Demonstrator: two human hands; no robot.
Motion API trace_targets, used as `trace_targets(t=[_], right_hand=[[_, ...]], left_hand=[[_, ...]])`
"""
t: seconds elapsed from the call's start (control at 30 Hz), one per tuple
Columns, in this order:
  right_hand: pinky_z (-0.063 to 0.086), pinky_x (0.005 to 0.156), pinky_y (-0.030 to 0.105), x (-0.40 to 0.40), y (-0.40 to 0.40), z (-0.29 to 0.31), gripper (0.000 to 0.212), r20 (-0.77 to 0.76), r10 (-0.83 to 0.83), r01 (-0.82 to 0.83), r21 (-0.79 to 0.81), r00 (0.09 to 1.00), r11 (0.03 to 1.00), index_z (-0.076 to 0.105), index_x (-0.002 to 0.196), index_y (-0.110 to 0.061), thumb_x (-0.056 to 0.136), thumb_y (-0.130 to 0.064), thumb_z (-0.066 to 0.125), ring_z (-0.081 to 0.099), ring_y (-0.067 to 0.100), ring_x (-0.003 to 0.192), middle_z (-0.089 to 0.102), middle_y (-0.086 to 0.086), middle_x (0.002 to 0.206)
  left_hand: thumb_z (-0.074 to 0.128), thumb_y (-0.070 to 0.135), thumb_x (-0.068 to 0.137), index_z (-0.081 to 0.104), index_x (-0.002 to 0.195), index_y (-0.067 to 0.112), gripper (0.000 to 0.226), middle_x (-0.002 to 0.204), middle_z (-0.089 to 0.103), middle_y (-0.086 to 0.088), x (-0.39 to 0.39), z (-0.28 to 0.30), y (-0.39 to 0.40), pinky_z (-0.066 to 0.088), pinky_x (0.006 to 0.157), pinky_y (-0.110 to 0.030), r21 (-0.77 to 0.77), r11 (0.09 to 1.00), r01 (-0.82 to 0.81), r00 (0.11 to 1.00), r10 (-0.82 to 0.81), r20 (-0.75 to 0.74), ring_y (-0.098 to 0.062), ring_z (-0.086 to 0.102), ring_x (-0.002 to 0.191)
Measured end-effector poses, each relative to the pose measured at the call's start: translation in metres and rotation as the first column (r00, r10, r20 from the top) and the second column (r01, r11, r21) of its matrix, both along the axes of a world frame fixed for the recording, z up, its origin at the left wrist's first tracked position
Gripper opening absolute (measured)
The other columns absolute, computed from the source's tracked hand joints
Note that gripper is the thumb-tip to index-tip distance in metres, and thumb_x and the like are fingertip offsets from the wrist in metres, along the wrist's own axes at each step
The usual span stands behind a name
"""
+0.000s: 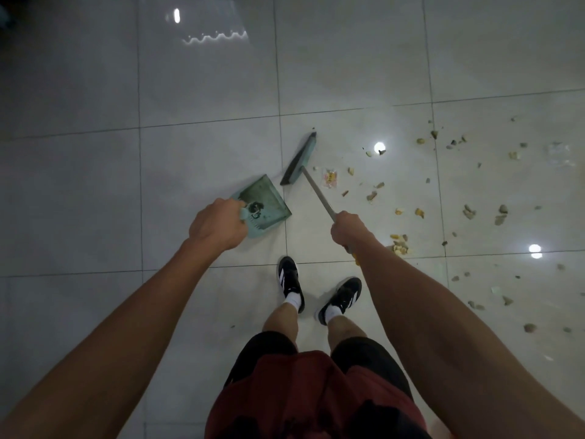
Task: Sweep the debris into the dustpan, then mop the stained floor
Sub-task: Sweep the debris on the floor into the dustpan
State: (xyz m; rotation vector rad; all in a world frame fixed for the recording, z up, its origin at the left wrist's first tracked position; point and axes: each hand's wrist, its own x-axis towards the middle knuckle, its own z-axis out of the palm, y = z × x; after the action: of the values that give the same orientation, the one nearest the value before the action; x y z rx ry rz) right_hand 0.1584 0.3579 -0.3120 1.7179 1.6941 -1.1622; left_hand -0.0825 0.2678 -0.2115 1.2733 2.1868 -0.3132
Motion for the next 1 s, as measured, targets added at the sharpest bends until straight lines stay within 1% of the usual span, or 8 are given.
trace_targets(t=[0.2, 0.33, 0.43, 0.57, 0.63, 0.77, 0.9, 1.0], right_hand=[[0.059, 0.082, 0.042, 0.068, -0.015, -0.002, 0.030, 0.053, -0.041, 0.040, 0.003, 0.998, 0.999, 0.054, 0.125, -0.005, 0.097, -0.012, 0.045, 0.067, 0.031, 0.099, 0.059, 0.010, 0.103], [0.056, 0.068, 0.039, 0.120, -0.030, 0.001, 0.029, 0.077, -0.094, 0.095, -0.010, 0.993, 0.995, 0.054, 0.123, -0.004, 0.096, -0.009, 0.044, 0.068, 0.034, 0.095, 0.057, 0.012, 0.099], [0.046, 0.050, 0.032, 0.160, -0.042, 0.007, 0.027, 0.087, -0.112, 0.113, -0.007, 0.990, 0.994, 0.053, 0.121, -0.003, 0.096, -0.008, 0.043, 0.064, 0.033, 0.085, 0.053, 0.010, 0.094], [0.054, 0.071, 0.038, 0.201, -0.058, 0.013, 0.028, 0.112, -0.146, 0.146, 0.007, 0.983, 0.989, 0.054, 0.121, -0.004, 0.095, -0.007, 0.045, 0.067, 0.032, 0.098, 0.061, 0.012, 0.112], [0.057, 0.076, 0.038, 0.219, -0.067, 0.015, 0.028, 0.131, -0.183, 0.182, 0.015, 0.974, 0.983, 0.056, 0.121, -0.005, 0.094, -0.007, 0.047, 0.066, 0.030, 0.095, 0.061, 0.011, 0.106], [0.058, 0.076, 0.037, 0.252, -0.088, 0.017, 0.027, 0.177, -0.244, 0.239, 0.047, 0.954, 0.970, 0.058, 0.119, -0.006, 0.094, -0.007, 0.048, 0.063, 0.025, 0.084, 0.052, 0.005, 0.089], [0.060, 0.079, 0.041, 0.273, -0.103, 0.021, 0.027, 0.199, -0.313, 0.307, 0.059, 0.929, 0.950, 0.057, 0.121, -0.006, 0.096, -0.009, 0.048, 0.067, 0.028, 0.090, 0.053, 0.007, 0.093], [0.060, 0.073, 0.038, 0.278, -0.109, 0.027, 0.025, 0.169, -0.356, 0.346, 0.083, 0.919, 0.934, 0.056, 0.119, -0.005, 0.096, -0.009, 0.047, 0.062, 0.025, 0.081, 0.054, 0.006, 0.093]], left_hand=[[0.057, 0.020, 0.086, 0.067, 0.111, 0.026, 0.027, 0.110, 0.065, -0.009, 0.048, 0.001, 0.016, 0.045, 0.068, -0.030, -0.021, 0.997, 0.072, 0.997, -0.072, -0.019, -0.033, 0.063, 0.091], [0.057, 0.022, 0.086, 0.067, 0.106, 0.024, 0.022, 0.107, 0.067, -0.010, 0.082, 0.001, 0.026, 0.044, 0.066, -0.030, -0.016, 0.991, 0.134, 0.990, -0.134, -0.035, -0.029, 0.057, 0.080], [0.058, 0.022, 0.087, 0.067, 0.116, 0.024, 0.031, 0.112, 0.066, -0.012, 0.115, 0.003, 0.034, 0.046, 0.070, -0.031, -0.010, 0.978, 0.207, 0.977, -0.207, -0.052, -0.035, 0.064, 0.092], [0.059, 0.022, 0.087, 0.067, 0.109, 0.023, 0.023, 0.108, 0.067, -0.011, 0.153, 0.002, 0.042, 0.045, 0.069, -0.031, 0.007, 0.966, 0.259, 0.966, -0.259, -0.016, -0.031, 0.061, 0.084], [0.058, 0.024, 0.088, 0.066, 0.102, 0.025, 0.016, 0.105, 0.067, -0.010, 0.169, 0.001, 0.044, 0.043, 0.068, -0.030, 0.023, 0.959, 0.282, 0.959, -0.282, 0.003, -0.032, 0.062, 0.085], [0.059, 0.020, 0.086, 0.067, 0.104, 0.027, 0.021, 0.106, 0.067, -0.009, 0.201, 0.002, 0.049, 0.046, 0.070, -0.031, 0.042, 0.942, 0.333, 0.942, -0.334, 0.037, -0.033, 0.065, 0.090], [0.059, 0.017, 0.084, 0.067, 0.102, 0.024, 0.021, 0.103, 0.066, -0.009, 0.222, 0.003, 0.053, 0.045, 0.068, -0.030, 0.051, 0.925, 0.378, 0.924, -0.380, 0.040, -0.027, 0.055, 0.078], [0.059, 0.018, 0.083, 0.067, 0.104, 0.023, 0.024, 0.105, 0.067, -0.010, 0.229, 0.002, 0.056, 0.047, 0.069, -0.031, 0.058, 0.913, 0.404, 0.913, -0.406, 0.031, -0.030, 0.062, 0.083]])
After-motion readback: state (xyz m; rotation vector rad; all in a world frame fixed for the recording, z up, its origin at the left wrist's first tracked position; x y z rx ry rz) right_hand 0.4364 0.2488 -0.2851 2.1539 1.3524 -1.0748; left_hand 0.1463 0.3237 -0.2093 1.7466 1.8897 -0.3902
